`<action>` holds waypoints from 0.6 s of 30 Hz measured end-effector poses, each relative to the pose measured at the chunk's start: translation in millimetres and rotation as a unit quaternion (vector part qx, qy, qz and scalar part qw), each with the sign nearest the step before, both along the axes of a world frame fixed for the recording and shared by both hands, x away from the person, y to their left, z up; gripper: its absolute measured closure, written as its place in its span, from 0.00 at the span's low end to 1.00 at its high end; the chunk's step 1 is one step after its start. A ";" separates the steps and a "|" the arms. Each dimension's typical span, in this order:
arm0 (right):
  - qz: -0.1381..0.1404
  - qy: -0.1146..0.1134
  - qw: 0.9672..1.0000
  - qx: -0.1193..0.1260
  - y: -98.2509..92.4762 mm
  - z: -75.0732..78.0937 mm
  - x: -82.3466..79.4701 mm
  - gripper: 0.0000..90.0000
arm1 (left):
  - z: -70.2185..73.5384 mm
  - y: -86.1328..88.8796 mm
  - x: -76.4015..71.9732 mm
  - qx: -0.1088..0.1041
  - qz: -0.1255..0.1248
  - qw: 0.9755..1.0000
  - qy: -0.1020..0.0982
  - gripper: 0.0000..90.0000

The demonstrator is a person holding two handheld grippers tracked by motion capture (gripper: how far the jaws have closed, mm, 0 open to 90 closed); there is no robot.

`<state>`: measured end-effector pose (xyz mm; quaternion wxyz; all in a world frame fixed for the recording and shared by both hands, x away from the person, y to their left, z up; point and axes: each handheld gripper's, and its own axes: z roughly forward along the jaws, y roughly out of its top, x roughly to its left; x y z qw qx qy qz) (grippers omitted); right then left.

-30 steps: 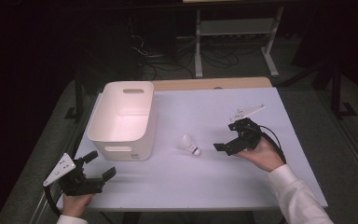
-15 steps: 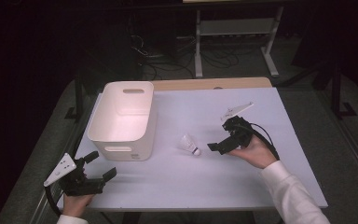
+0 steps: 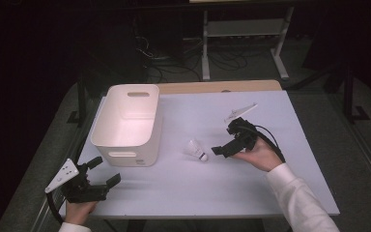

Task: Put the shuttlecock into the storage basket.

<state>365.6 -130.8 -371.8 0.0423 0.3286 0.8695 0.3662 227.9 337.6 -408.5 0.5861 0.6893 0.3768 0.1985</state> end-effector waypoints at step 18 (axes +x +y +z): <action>0.011 0.035 0.999 -0.014 21.5 -17.6 14.0 0.00 | 0.5 2.6 -0.5 -0.007 0.006 1.000 0.001 0.00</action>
